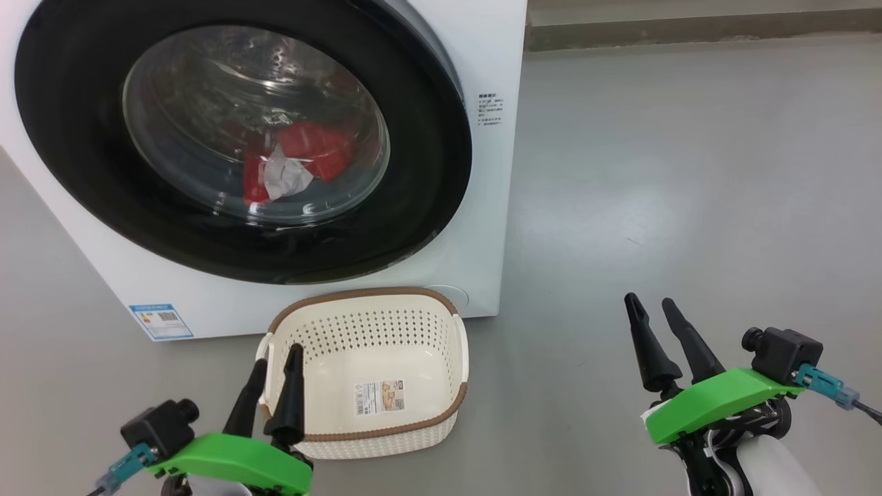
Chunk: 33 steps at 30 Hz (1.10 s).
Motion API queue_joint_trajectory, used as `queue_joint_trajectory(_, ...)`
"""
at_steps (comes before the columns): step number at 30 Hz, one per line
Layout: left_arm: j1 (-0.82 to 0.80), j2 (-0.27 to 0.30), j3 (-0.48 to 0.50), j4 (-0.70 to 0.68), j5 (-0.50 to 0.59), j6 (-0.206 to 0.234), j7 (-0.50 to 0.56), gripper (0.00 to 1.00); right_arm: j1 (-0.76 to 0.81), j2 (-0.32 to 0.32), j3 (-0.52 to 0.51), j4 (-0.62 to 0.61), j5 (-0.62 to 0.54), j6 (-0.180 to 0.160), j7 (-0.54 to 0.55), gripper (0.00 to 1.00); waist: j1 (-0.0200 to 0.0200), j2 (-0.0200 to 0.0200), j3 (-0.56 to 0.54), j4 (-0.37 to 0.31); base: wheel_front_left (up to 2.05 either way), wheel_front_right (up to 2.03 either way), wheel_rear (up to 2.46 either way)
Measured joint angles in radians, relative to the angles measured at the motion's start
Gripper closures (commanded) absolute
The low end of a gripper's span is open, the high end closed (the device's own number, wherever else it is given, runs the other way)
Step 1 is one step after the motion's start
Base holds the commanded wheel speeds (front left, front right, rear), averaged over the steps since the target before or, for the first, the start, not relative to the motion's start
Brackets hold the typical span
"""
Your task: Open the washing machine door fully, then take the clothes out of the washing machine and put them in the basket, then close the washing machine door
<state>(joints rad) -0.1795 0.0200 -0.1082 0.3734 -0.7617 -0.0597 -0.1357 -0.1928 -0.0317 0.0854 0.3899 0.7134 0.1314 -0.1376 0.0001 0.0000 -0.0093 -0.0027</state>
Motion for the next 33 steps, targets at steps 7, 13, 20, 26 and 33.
queue_joint_trajectory(7, -0.017, 0.002, -0.020, -0.002, 0.074, 0.005, -0.021, 0.00, -0.017, -0.002, 0.023, 0.003, -0.076, 0.000, -0.021, 0.00, 0.0000, 0.0000, -0.004, 0.000, 0.00, 0.00, 0.00)
queue_joint_trajectory(13, -0.036, 0.002, -0.027, 0.001, 0.137, 0.008, -0.041, 0.00, -0.023, -0.004, 0.024, -0.002, -0.131, 0.000, -0.038, 0.00, 0.0000, 0.0000, -0.003, -0.001, 0.00, 0.00, 0.00)
queue_joint_trajectory(20, -0.055, 0.004, -0.038, 0.008, 0.203, 0.017, -0.056, 0.00, -0.049, -0.006, 0.030, -0.002, -0.199, 0.000, -0.057, 0.00, 0.0000, 0.0000, -0.003, -0.004, 0.00, 0.00, 0.00)
queue_joint_trajectory(26, -0.063, 0.005, -0.060, 0.016, 0.271, 0.026, -0.075, 0.00, -0.060, -0.009, 0.043, -0.003, -0.271, 0.000, -0.071, 0.00, 0.0000, 0.0000, -0.004, -0.002, 0.00, 0.00, 0.00)
queue_joint_trajectory(33, -0.088, 0.006, -0.078, 0.026, 0.341, 0.034, -0.095, 0.00, -0.083, -0.012, 0.056, -0.011, -0.351, 0.000, -0.092, 0.00, 0.0000, 0.0000, -0.007, -0.003, 0.00, 0.00, 0.00)
